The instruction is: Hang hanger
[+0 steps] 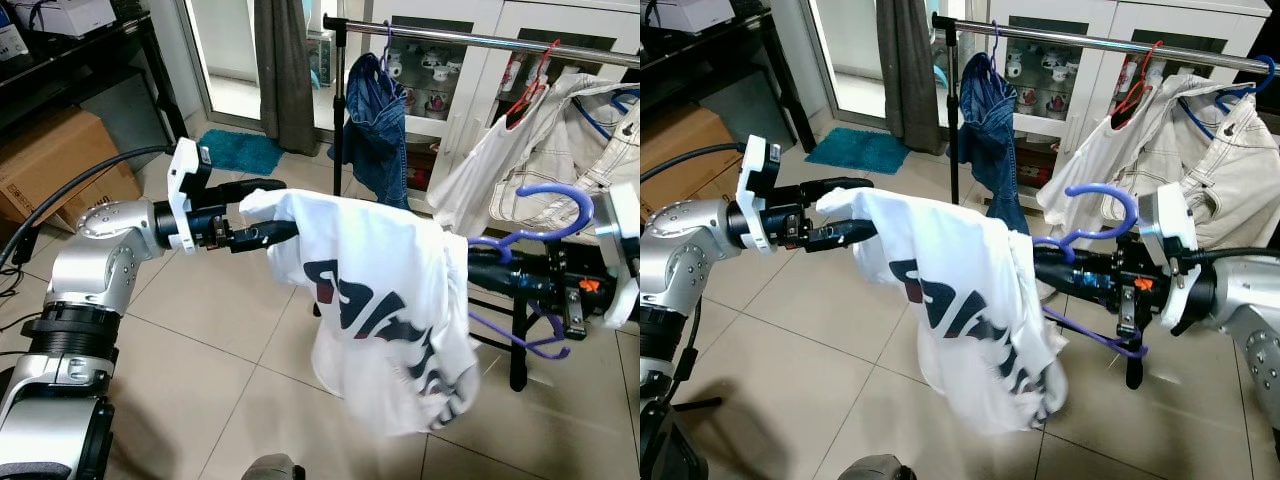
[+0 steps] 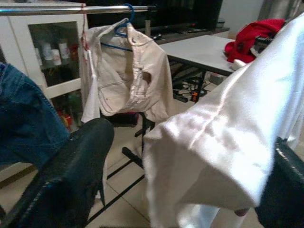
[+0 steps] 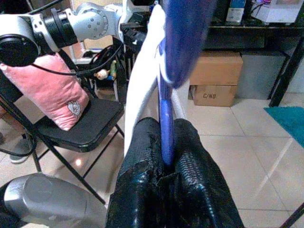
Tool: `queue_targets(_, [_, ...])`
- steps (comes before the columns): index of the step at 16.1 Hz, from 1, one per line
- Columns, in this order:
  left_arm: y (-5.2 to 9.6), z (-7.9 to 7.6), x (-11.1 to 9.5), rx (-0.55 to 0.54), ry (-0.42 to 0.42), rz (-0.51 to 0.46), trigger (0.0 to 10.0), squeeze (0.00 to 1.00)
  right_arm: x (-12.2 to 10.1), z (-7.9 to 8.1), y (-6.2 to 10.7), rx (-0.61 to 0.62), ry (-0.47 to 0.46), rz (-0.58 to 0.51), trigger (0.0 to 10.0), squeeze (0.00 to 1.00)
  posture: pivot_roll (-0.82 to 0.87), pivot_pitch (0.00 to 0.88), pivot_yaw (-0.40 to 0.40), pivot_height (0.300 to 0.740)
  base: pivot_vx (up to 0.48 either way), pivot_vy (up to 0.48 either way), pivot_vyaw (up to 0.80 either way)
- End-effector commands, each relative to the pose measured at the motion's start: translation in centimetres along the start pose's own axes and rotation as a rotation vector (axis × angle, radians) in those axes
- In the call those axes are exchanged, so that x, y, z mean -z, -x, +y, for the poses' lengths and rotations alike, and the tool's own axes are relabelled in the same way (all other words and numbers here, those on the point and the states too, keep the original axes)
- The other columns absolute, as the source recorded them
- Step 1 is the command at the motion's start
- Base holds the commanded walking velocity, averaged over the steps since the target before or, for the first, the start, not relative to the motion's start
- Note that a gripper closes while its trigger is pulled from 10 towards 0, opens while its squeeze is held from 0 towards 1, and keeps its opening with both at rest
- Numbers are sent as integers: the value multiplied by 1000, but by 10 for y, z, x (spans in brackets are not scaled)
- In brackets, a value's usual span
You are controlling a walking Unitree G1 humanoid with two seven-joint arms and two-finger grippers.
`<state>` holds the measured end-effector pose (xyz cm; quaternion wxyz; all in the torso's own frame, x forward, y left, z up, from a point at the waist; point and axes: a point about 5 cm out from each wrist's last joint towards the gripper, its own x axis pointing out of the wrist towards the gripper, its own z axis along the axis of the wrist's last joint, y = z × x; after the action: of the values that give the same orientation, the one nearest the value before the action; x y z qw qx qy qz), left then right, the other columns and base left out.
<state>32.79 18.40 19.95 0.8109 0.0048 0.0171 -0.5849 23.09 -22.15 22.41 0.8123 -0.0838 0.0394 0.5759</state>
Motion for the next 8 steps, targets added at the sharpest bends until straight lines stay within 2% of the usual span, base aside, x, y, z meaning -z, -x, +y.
queue_targets(1, [-1,0,-2,14,10,-5,0,0,-6,2,-1,-17,25,-21,10000,0,99,0,60,740,0,0,0])
queue_targets(8, [9,-8,4,38,34,9,0,0,-1,1,1,-1,14,-9,10000,0,103,0,60,740,0,0,0])
